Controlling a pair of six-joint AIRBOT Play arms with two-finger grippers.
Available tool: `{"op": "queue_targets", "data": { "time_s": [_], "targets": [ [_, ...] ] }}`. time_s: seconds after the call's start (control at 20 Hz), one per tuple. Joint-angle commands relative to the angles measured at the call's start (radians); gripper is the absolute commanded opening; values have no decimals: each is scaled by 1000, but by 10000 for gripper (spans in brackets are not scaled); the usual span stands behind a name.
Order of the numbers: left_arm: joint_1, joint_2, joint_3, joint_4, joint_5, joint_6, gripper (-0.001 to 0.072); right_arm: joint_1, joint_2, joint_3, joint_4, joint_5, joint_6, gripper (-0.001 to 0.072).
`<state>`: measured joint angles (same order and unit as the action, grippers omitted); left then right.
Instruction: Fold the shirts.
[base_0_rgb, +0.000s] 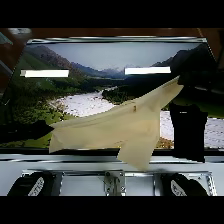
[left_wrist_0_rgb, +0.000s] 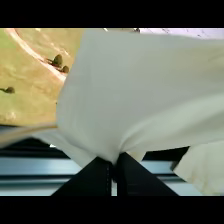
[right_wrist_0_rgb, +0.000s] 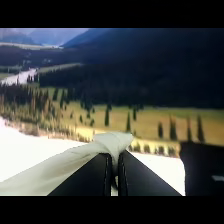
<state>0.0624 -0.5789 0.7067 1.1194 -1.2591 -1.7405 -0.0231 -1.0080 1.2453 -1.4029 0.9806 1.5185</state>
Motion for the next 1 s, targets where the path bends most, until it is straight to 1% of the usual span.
{"op": "queue_targets", "data": {
  "time_s": [0.0,0.1,0.2,0.3,0.45,0.5,0.55,0.6,0.65,0.7,0.8,0.85,0.9,0.95],
  "targets": [
    [0,-60,-149,-60,423,-1,39,0,-211,-80,128,-317,8,71],
    [0,-153,-149,-111,573,-1,39,0,-312,-80,292,-443,8,71],
    [-4,-271,-149,-151,639,0,39,1,-396,-80,470,-497,8,71],
    [-12,-398,-149,-152,671,0,39,2,-466,-80,570,-474,8,71],
    [-13,-550,-149,-164,664,-1,39,1,-535,-80,586,-344,7,73],
    [-13,-585,-148,-193,651,0,43,1,-548,-80,586,-305,4,110],
    [-13,-605,-147,-213,640,0,127,1,-549,-80,585,-283,-1,258],
    [-10,-610,-140,-215,623,0,321,1,-544,-80,587,-275,-11,484],
    [5,-607,-124,-212,594,4,509,-2,-532,-80,594,-266,-11,524],
    [36,-604,-99,-198,538,30,562,-11,-512,-80,594,-257,-12,525],
    [152,-603,-3,-111,322,119,562,-49,-449,-80,588,-216,-50,525],
    [215,-603,47,-47,204,145,562,-78,-409,-80,571,-177,-84,524],
    [275,-603,88,13,90,163,561,-108,-370,-80,540,-134,-103,524],
    [335,-603,115,53,-18,204,561,-142,-329,-80,488,-72,-122,524]
  ]
}}
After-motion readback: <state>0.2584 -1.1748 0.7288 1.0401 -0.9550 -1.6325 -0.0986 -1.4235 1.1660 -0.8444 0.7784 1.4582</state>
